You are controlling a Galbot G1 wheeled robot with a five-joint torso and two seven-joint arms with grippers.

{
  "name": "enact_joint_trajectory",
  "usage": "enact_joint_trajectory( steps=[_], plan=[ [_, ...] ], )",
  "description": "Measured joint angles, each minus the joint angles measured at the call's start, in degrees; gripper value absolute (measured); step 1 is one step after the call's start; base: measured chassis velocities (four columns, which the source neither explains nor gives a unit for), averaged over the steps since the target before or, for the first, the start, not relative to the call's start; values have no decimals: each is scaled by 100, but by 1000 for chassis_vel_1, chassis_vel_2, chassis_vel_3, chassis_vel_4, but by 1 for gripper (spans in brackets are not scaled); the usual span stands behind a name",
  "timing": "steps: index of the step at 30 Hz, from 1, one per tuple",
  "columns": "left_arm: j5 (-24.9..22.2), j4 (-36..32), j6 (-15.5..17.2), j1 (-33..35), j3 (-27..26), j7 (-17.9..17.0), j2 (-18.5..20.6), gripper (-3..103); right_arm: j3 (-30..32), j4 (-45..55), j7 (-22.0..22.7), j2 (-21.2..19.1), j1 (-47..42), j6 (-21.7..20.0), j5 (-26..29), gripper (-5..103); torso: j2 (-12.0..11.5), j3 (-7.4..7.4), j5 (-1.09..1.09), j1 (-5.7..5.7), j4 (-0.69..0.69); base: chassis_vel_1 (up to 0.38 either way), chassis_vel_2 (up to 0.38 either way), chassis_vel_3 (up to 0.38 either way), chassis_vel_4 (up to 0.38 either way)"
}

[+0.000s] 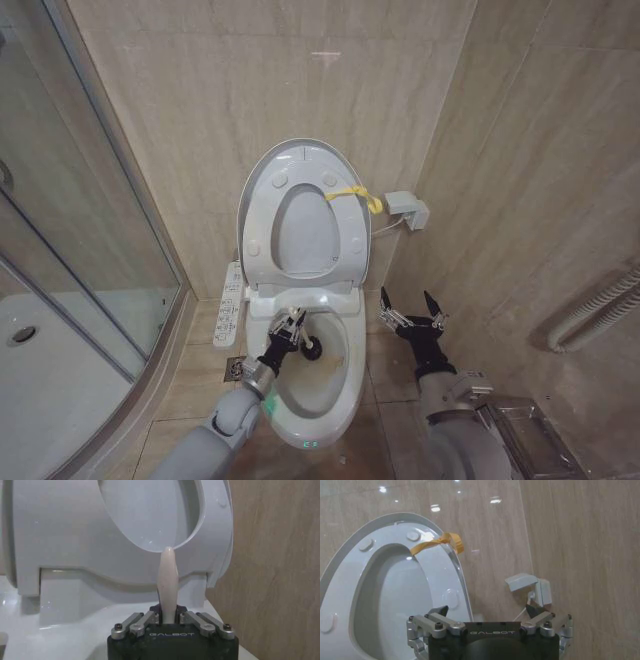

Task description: Open the toilet lid, clean the toilet bowl with a toilet brush, close the toilet lid, and flush.

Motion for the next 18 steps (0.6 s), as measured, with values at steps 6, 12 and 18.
enact_joint_trajectory(
  steps=[6,12,18],
  plan=[
    [97,223,-33,-61,-6,83,-100,18,0,0,0,0,0,0,0,100,0,0,-1,0,1,0,0,0,0],
    [145,76,-52,-20,-15,72,-151,18,0,0,0,0,0,0,0,100,0,0,-1,0,1,0,0,0,0],
    [214,-283,-69,-16,75,13,-226,18,0,0,0,0,0,0,0,100,0,0,0,0,-1,0,0,0,0]
  ],
)
